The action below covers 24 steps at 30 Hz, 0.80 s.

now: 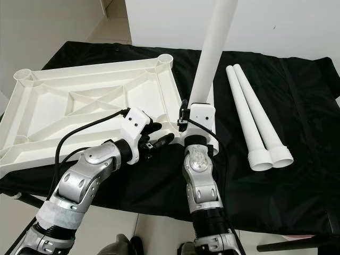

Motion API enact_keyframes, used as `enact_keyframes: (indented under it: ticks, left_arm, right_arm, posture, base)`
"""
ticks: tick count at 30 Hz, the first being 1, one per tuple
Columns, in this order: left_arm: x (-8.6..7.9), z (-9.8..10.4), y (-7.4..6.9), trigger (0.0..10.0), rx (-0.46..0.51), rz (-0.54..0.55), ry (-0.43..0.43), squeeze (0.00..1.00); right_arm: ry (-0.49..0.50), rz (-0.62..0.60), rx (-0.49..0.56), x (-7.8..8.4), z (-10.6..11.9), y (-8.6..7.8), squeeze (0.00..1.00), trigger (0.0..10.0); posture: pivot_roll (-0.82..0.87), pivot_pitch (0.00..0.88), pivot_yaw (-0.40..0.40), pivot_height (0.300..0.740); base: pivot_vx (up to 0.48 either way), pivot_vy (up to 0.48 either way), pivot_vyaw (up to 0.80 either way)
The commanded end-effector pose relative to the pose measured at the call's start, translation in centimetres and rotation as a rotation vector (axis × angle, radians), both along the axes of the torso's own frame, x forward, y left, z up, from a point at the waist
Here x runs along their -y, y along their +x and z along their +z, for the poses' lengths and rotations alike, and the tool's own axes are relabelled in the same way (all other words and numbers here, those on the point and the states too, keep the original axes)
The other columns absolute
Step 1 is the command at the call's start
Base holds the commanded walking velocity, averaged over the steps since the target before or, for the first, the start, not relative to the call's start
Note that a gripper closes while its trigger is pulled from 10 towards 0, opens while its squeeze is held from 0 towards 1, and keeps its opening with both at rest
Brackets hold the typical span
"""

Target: Building children table

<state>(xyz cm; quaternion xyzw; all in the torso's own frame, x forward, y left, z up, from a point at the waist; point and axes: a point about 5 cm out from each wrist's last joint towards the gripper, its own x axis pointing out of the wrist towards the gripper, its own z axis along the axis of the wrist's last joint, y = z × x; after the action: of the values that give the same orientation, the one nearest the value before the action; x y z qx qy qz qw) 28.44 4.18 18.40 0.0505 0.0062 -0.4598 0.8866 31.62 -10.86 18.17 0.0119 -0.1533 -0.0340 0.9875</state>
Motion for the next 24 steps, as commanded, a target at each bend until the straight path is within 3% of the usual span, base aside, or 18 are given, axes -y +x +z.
enact_keyframes:
  ticks: [1, 13, 14, 15, 17, 18, 24]
  left_arm:
    - [0.0, 0.2, 0.0, 10.0, 0.002, 0.025, -0.008, 0.00]
    - [0.1, 0.3, -0.1, 10.0, 0.000, 0.026, -0.014, 0.00]
    - [0.1, 0.3, -0.1, 10.0, -0.001, 0.026, -0.015, 0.00]
    - [0.2, 0.3, -0.1, 10.0, -0.001, 0.026, -0.015, 0.00]
    - [0.2, 0.3, -0.1, 10.0, -0.001, 0.026, -0.015, 0.00]
    - [0.2, 0.3, -0.1, 10.0, -0.001, 0.026, -0.016, 0.00]
    - [0.3, 0.3, -0.1, 10.0, -0.002, 0.024, -0.020, 0.00]
  right_arm:
    - [0.015, -0.020, -0.112, 0.1, -2.1, 0.2, 0.00, 10.0]
    - [-0.010, -0.012, -0.121, -0.4, -2.0, 1.0, 0.00, 10.0]
    - [-0.007, -0.007, -0.109, -0.4, -1.8, 1.0, 0.10, 10.0]
    - [-0.006, -0.006, -0.103, -0.3, -1.7, 1.0, 0.65, 10.0]
    - [-0.006, -0.006, -0.103, -0.3, -1.7, 1.0, 0.65, 10.0]
    - [-0.009, -0.002, -0.094, -0.3, -1.5, 1.0, 1.00, 10.0]
    - [-0.024, 0.011, -0.039, 0.4, -0.7, 1.0, 1.00, 10.0]
  posture:
    - [-0.09, 0.119, 0.071, 0.740]
    - [-0.08, 0.118, 0.069, 0.740]
    - [-0.08, 0.118, 0.067, 0.740]
    - [-0.08, 0.118, 0.067, 0.740]
    - [-0.08, 0.118, 0.067, 0.740]
    - [-0.08, 0.118, 0.067, 0.740]
    - [-0.09, 0.115, 0.064, 0.740]
  base:
    - [0.000, 0.000, 0.00]
    - [0.000, 0.000, 0.00]
    - [0.000, 0.000, 0.00]
    - [0.000, 0.000, 0.00]
    - [0.000, 0.000, 0.00]
    - [0.000, 0.000, 0.00]
    - [0.000, 0.000, 0.00]
